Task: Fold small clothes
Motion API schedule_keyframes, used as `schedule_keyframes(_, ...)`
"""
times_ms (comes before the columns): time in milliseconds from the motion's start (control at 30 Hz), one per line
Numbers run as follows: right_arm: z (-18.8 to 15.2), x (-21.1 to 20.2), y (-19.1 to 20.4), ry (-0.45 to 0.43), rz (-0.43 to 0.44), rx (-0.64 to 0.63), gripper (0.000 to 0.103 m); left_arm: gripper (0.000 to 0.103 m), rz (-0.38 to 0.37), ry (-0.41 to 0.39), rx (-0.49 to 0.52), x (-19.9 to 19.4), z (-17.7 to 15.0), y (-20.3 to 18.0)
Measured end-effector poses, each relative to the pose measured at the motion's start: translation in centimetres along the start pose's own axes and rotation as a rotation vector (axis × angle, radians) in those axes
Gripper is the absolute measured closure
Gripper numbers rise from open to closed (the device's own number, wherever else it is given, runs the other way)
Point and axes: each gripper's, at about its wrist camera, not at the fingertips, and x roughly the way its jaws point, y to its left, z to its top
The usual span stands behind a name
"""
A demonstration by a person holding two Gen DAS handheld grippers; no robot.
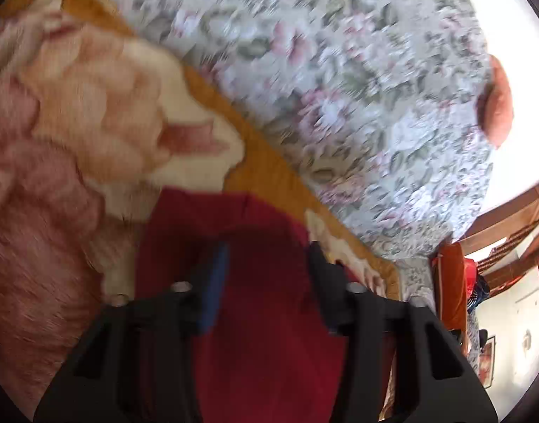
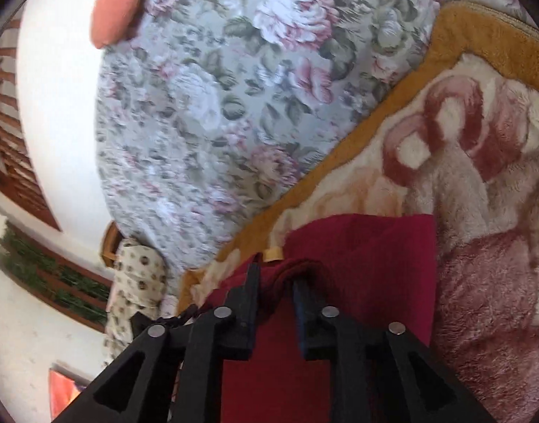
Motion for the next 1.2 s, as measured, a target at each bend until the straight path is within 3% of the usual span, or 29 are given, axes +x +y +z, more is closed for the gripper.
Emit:
schedule_keyframes(167, -0.3, -2.6, 3.3, -0.032, -0.004, -0.131, 0.077, 0.031, -0.008, -0.182, 0.01, -5.5, 1.9, -1.3)
schedule_keyframes(233, -0.4, -3.3, 4.4, -0.058, -0.028, -0.177, 0.073, 0.031, 0.005, -0.2, 0.035, -6.0, 1.7, -2.1)
schedule_keyframes(300, -0.6, -3.1, 5.5, -0.067, -0.151, -0.243, 0.071, 0.031, 0.025, -0.18, 0.096, -5.3, 1.0, -3.3)
schedule_keyframes(400, -1.9, 0.0, 7.8, -0.003, -0.448, -0.415, 0.071, 0.031, 0.1, -0.121, 0.236, -2.5, -0.6, -6.1)
schedule_keyframes(433, -2.4, 1.0, 8.4, 0.01, -0.509, -0.454, 0.071, 0.031, 0.126, -0.099, 0.299, -1.5, -1.4, -7.1)
schedule_keyframes(467, -2.9, 2.2, 8.9, 0.02, -0.554, -0.485, 0.071, 0.031, 0.154, -0.072, 0.371, -0.2, -2.3, -8.3)
schedule_keyframes(567, -3.9, 6.0, 9.6, 0.072, -0.561, -0.577, 0.076, 0.031, 0.253, -0.023, 0.582, 3.8, -4.6, -10.8)
schedule_keyframes(633, -3.5, 7.7, 9.2, 0.08, -0.587, -0.607, 0.08, 0.031, 0.343, -0.021, 0.63, 5.7, -4.5, -10.6)
schedule_keyframes(767, -0.8, 10.3, 6.4, 0.093, -0.679, -0.578, 0.08, 0.031, 0.406, 0.006, 0.542, 7.7, -2.0, -8.0)
schedule_keyframes(867, 0.8, 12.1, 3.3, 0.162, -0.715, -0.502, 0.08, 0.031, 0.44, 0.022, 0.5, 9.0, -1.4, -5.3)
schedule_keyframes(1000, 0.3, 11.8, 2.0, 0.082, -0.64, -0.501, 0.08, 0.031, 0.391, -0.014, 0.467, 8.6, -1.4, -4.2)
schedule_keyframes(1200, 0.3, 11.4, 1.8, 0.057, -0.6, -0.472, 0.079, 0.025, 0.334, -0.017, 0.439, 8.5, -1.1, -3.8)
